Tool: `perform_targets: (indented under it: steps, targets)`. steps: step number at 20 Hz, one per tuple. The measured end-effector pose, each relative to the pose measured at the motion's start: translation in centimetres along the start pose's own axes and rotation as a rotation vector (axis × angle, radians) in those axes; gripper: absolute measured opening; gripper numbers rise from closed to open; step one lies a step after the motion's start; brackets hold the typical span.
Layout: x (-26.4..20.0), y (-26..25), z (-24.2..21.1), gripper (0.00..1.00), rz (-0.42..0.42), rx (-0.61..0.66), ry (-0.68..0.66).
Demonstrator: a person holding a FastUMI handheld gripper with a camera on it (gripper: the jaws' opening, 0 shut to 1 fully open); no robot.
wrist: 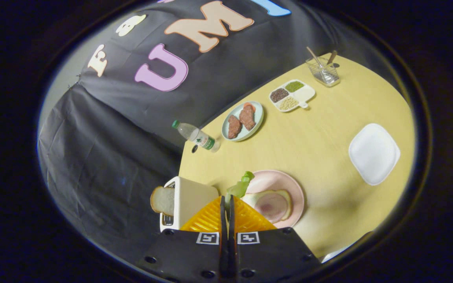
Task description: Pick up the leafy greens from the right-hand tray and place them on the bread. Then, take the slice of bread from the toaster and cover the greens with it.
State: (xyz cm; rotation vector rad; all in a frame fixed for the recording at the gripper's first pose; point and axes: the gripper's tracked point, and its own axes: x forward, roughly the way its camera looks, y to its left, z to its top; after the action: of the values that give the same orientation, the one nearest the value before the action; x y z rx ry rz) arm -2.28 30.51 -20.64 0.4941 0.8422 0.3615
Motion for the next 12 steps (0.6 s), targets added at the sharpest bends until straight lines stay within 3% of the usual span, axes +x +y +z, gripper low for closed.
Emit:
perform_targets:
  steps: [5, 12]
  targets:
    - [2.9, -1.8, -4.0, 0.03, -0.058, -0.043, 0.061]
    - [5.5, -7.6, -5.7, 0.03, -0.228, -0.182, 0.098]
